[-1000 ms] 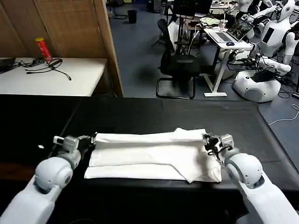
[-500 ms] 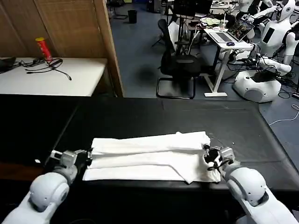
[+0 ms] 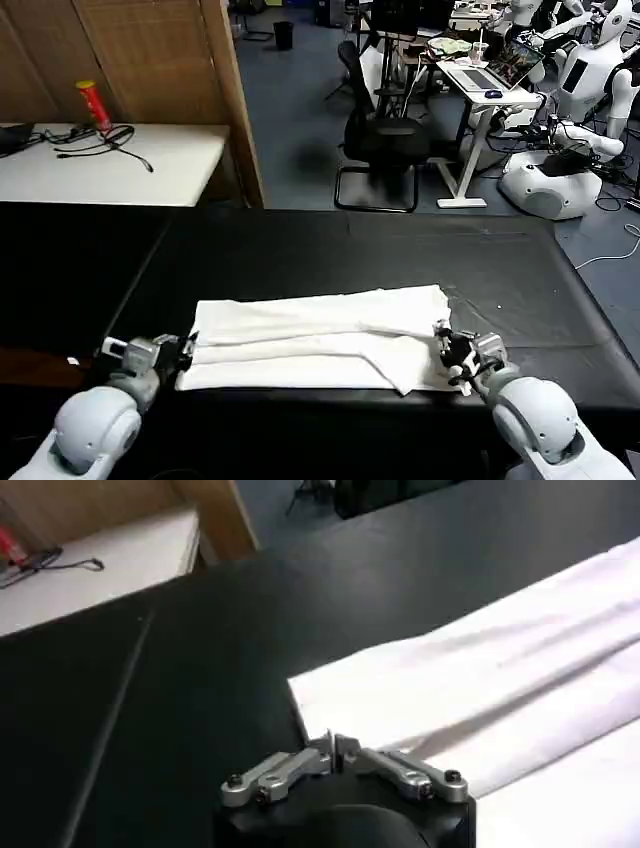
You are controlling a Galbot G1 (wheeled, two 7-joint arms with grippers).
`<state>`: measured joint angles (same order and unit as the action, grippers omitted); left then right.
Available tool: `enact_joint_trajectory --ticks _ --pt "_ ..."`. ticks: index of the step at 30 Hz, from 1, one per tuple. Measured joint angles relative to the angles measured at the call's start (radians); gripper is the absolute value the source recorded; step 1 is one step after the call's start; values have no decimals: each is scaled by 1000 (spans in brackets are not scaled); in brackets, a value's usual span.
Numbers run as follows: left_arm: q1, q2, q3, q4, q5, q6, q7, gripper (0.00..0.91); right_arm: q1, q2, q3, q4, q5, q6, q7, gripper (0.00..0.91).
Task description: Fold and organize the clothes.
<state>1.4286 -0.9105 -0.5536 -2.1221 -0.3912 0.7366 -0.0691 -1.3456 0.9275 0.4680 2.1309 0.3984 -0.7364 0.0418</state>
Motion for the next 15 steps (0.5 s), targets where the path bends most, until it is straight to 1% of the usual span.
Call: enact_joint_trajectory --ticks 3,6,8,12,15 --pt "6 -1 -21 -30 -2 0 2 878 8 16 34 21 45 0 27 878" --pt "-17 -13 -27 -31 -41 0 -20 878 40 43 41 9 58 0 48 878" --pt "-47 -27 -21 -13 -69 0 -33 878 73 67 36 -22 54 2 57 878" --pt "-135 -70 5 73 -158 -23 -56 878 149 113 12 -117 48 76 72 878" --pt "-196 -100 29 138 -193 -48 -56 878 199 148 -4 -198 52 120 74 878"
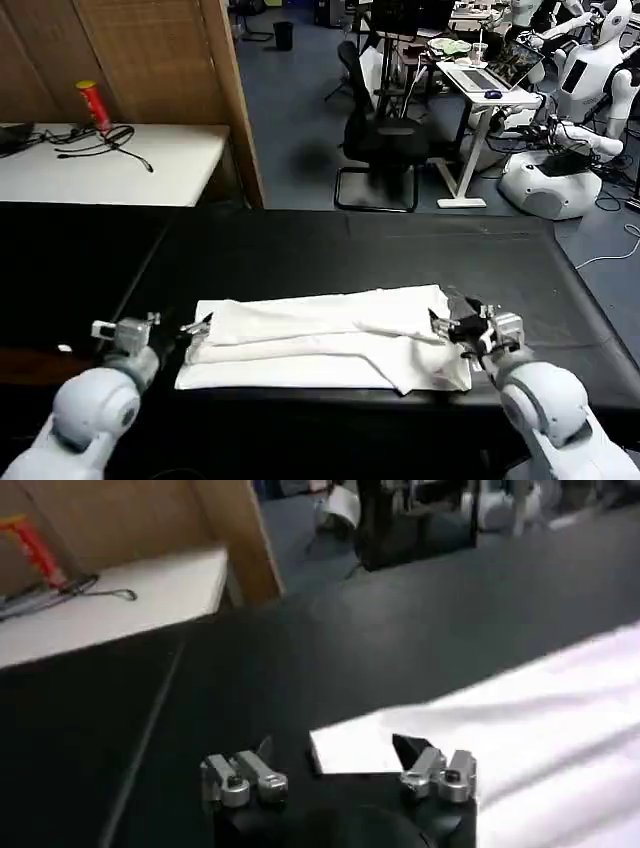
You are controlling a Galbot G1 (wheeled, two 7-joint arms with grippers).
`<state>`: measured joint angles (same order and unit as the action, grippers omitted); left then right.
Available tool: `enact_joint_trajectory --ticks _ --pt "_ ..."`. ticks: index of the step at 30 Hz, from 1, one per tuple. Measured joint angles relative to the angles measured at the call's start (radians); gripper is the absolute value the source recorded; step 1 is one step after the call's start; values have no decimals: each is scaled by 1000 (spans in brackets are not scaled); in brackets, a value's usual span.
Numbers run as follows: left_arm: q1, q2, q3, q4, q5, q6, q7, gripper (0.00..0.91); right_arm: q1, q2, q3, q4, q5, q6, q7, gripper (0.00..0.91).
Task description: Fold and organize the clothes.
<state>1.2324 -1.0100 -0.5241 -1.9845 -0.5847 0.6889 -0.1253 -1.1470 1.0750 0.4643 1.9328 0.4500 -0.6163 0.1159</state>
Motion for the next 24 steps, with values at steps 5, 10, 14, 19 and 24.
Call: enact_joint_trajectory --ticks 5,10,14,19,24 --pt "-68 -38 25 83 -31 -18 -9 878 53 44 -17 -98 4 18 9 878" --pt "-95 -54 34 148 -28 -18 -11 878 75 80 -27 -163 0 19 14 878" --pt "-98 -57 33 182 -22 0 -15 780 88 102 -33 -197 -6 22 11 751" --pt "-86 -56 28 185 -26 4 -4 166 111 122 -39 -234 -12 33 5 653" --pt "-83 -66 26 199 -19 2 3 39 138 150 -46 -278 -41 61 -19 98"
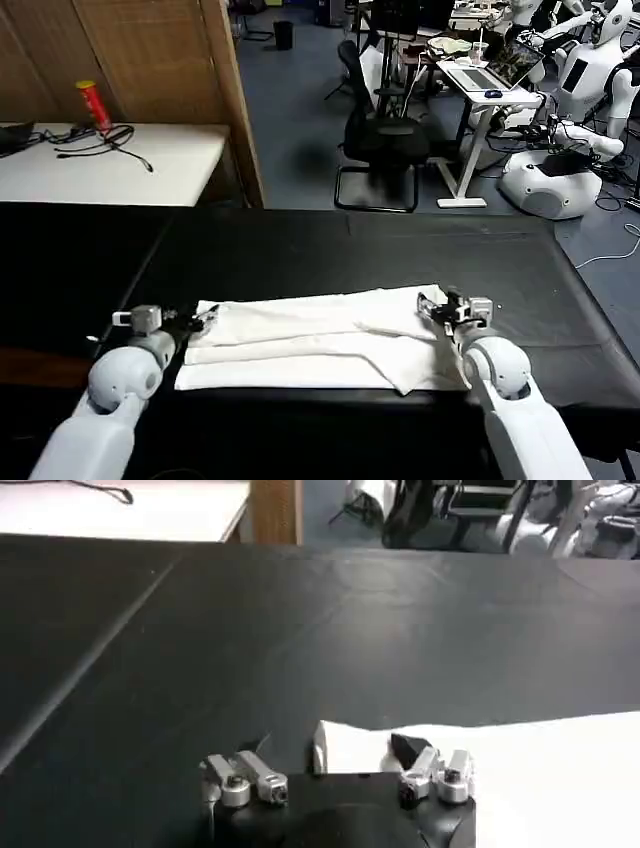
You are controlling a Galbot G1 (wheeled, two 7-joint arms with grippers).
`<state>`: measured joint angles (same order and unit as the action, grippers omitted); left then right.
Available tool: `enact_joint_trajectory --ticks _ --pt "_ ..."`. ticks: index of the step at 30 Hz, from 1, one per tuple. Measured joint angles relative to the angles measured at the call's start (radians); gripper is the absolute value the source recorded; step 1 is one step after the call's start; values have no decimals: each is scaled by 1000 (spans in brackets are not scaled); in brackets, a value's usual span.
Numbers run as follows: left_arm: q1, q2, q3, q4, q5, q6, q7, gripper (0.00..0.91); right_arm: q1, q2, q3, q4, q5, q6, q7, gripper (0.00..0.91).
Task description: Fold and organize the clothes.
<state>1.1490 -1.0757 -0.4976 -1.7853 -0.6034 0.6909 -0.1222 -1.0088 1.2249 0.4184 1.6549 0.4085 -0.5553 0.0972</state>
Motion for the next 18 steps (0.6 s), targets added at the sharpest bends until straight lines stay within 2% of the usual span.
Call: enact_joint_trajectory --ticks 2,4,15,18 --pt "-2 -4 1 6 8 -2 1 20 -1 14 -2 -4 -14 8 -2 68" --pt "-5 -7 3 11 24 -8 6 0 -7 27 0 -2 -36 16 10 0" --pt "-87 -10 76 69 84 -65 44 0 -84 107 78 80 -210 12 97 0" --pt "-127 -11 108 92 84 -68 48 0 -104 117 96 100 -222 11 90 0"
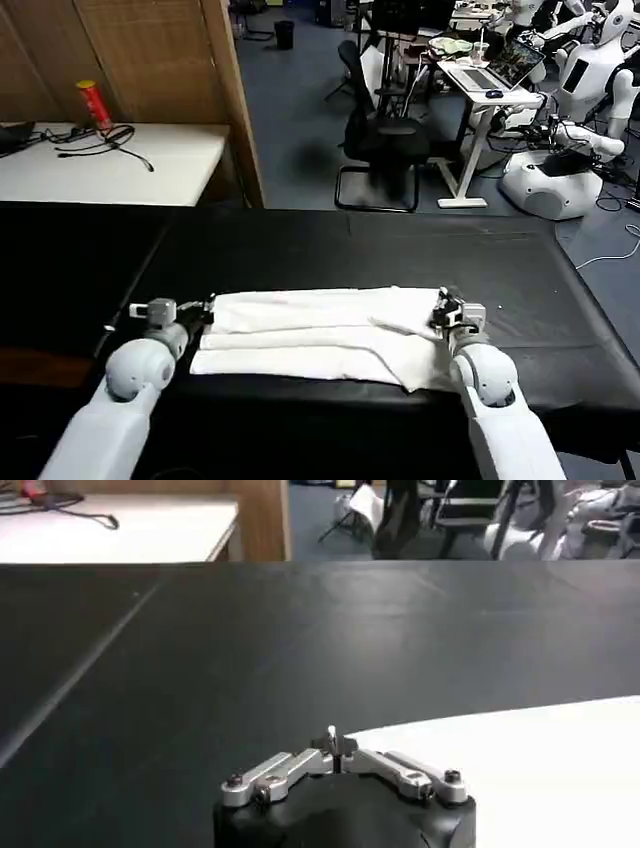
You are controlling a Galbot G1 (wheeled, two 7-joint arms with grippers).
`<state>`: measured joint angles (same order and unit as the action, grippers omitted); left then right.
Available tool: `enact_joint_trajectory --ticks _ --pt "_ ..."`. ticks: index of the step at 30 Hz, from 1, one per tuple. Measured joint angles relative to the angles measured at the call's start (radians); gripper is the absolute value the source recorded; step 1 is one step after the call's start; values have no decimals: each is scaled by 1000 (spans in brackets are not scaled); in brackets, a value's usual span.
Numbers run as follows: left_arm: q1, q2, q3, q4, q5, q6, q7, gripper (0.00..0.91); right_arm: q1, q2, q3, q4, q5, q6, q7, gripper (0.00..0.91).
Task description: Fold and organize the clothes.
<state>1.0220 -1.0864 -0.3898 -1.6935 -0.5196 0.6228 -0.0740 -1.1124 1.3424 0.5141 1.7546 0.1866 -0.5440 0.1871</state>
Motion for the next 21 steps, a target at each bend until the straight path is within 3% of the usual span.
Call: enact_joint_trajectory --ticks 1,2,3,5,15,21 --pt "-12 -1 9 5 0 0 1 0 -2 0 4 1 0 0 -10 0" --pt "-21 -1 17 7 -1 0 1 683 -4 -1 6 2 0 0 -18 0" --pt "-28 -2 23 8 1 0 1 878 -6 -2 7 6 1 -4 -27 39" --pt "-33 -2 27 8 6 -4 2 878 -10 -11 9 20 6 -10 -46 878" --pt "1 55 3 -37 78 -47 6 878 -46 -95 50 112 98 -38 -73 878" --pt "68 91 -48 -122 -8 -34 -28 878 -83 -135 86 198 158 -50 -72 878"
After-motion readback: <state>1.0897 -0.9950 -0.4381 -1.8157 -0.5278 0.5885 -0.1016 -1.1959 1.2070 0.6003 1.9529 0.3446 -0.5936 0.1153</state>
